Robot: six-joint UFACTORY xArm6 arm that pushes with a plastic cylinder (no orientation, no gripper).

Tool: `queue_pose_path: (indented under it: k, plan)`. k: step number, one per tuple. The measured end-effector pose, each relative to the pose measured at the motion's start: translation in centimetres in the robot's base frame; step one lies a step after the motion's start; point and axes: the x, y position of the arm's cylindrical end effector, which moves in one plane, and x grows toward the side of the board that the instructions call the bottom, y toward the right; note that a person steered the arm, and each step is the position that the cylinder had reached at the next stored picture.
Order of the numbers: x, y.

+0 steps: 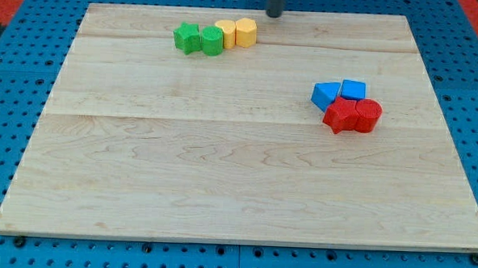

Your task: Separate the yellow and green blocks

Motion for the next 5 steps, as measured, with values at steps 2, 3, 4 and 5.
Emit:
queue_pose_path:
  k: [2,3,4,5]
  plan:
    - [4.4,-2.1]
    - [4.0,-2.3]
    - [3.1,-3.7]
    - [2.8,-7.8]
